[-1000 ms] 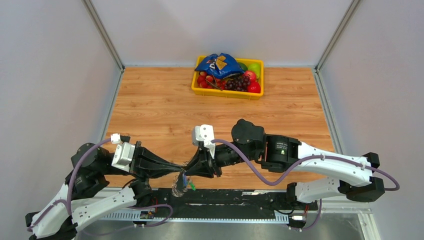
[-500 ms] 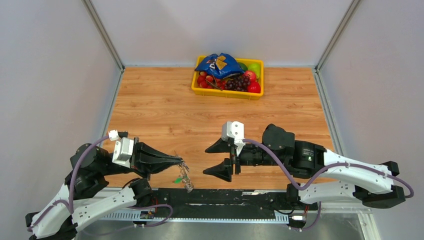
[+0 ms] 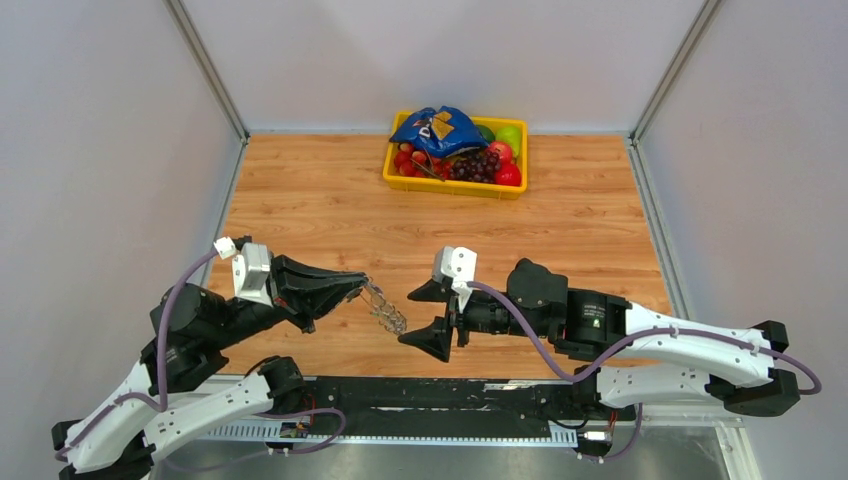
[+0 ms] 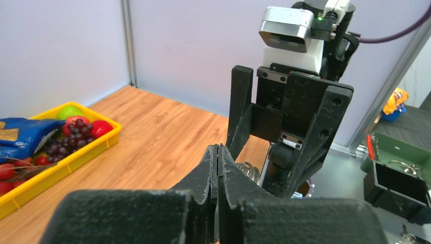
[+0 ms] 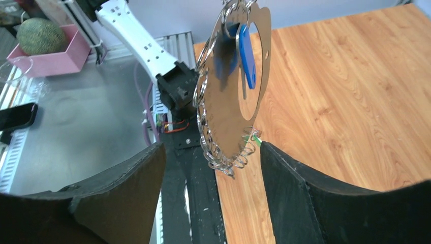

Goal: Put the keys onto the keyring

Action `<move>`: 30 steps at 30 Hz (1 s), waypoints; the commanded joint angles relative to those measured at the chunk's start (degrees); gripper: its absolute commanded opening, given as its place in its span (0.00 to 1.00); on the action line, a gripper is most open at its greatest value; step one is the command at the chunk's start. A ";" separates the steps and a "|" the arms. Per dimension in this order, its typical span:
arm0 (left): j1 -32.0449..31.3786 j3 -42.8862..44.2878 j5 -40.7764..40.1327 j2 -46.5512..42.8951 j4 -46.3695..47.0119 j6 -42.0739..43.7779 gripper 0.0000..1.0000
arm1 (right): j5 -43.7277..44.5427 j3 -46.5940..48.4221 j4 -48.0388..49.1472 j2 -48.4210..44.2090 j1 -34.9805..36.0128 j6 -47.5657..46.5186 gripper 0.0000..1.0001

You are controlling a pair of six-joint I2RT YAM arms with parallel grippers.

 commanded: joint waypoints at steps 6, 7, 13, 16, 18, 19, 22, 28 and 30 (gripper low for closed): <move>-0.03 0.31 -1.82 2.50 8.08 -2.19 0.00 | 6.29 -5.01 15.61 -1.18 -0.18 -4.11 0.77; -0.03 0.36 -1.83 2.62 8.34 -2.20 0.00 | 5.16 -5.09 16.57 -0.65 -0.22 -4.34 0.78; -0.10 0.40 -1.86 3.58 9.32 -2.21 0.00 | 1.53 -4.49 20.67 2.77 -0.19 -4.00 0.79; -0.10 0.10 -1.99 3.79 9.49 -2.21 0.00 | 0.94 -4.73 22.80 3.76 -0.12 -3.42 0.79; -0.12 -0.08 -2.08 3.88 9.71 -2.13 0.00 | 0.62 -4.96 24.40 4.34 -0.14 -3.07 0.79; -0.12 -0.07 -2.14 3.89 9.82 -2.13 0.00 | 0.55 -5.04 24.99 4.70 -0.12 -3.05 0.79; -0.05 -0.17 -1.95 3.89 10.22 -2.12 0.00 | 1.13 -5.20 25.92 5.89 -0.12 -3.05 0.77; -0.11 -0.04 -1.26 3.56 10.70 -2.48 0.00 | 8.42 -5.48 26.48 7.49 -0.16 -3.05 0.69; -0.12 -0.15 -0.97 3.21 11.02 -2.88 0.00 | 12.17 -5.59 26.48 7.92 -0.14 -3.01 0.66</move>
